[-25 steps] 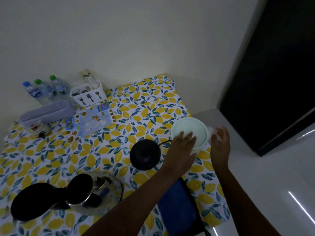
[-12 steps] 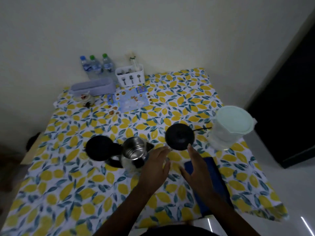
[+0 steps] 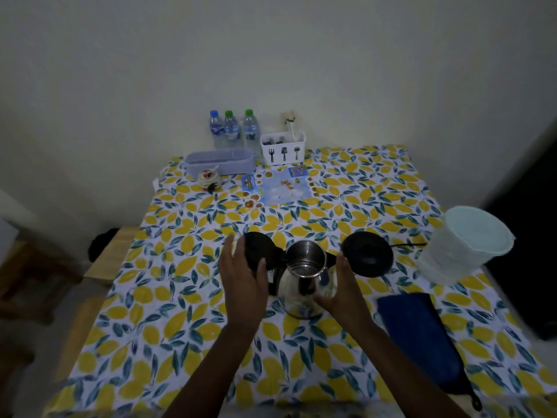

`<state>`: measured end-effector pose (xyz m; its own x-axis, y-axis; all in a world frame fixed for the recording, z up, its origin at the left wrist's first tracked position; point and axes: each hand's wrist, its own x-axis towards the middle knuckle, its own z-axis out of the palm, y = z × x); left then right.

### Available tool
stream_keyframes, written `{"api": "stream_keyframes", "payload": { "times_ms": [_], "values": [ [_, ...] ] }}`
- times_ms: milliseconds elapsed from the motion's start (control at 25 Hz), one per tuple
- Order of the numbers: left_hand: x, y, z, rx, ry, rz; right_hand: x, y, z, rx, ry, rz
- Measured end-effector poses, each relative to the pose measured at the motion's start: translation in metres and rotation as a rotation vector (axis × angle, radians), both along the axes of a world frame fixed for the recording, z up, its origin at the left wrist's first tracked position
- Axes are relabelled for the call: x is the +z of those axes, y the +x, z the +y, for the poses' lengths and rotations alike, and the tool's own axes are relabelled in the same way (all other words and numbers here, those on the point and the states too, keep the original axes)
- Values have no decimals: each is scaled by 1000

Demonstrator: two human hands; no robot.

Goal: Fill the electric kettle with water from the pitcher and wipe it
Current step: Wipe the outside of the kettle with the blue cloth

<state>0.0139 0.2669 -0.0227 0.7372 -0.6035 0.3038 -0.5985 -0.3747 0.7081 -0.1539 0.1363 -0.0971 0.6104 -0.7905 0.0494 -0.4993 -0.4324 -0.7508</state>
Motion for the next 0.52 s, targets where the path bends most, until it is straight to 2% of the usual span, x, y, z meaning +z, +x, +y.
{"api": "stream_keyframes", "payload": {
  "times_ms": [80, 120, 160, 360, 520],
  "values": [
    [-4, 14, 5, -88, -1, 307, 1, 5, 2, -30, 77, -57],
    [-6, 18, 7, -153, -15, 391, 1, 6, 2, -48, 114, -86],
    [-6, 20, 6, -202, -33, 398, 2, 7, 1, -62, 145, -102],
    [5, 6, -23, -452, -35, 190, 1, 2, -1, -52, 208, -166],
    [-6, -6, -59, -651, 213, -108, -3, -2, -2, -31, 212, -121]
  ]
}}
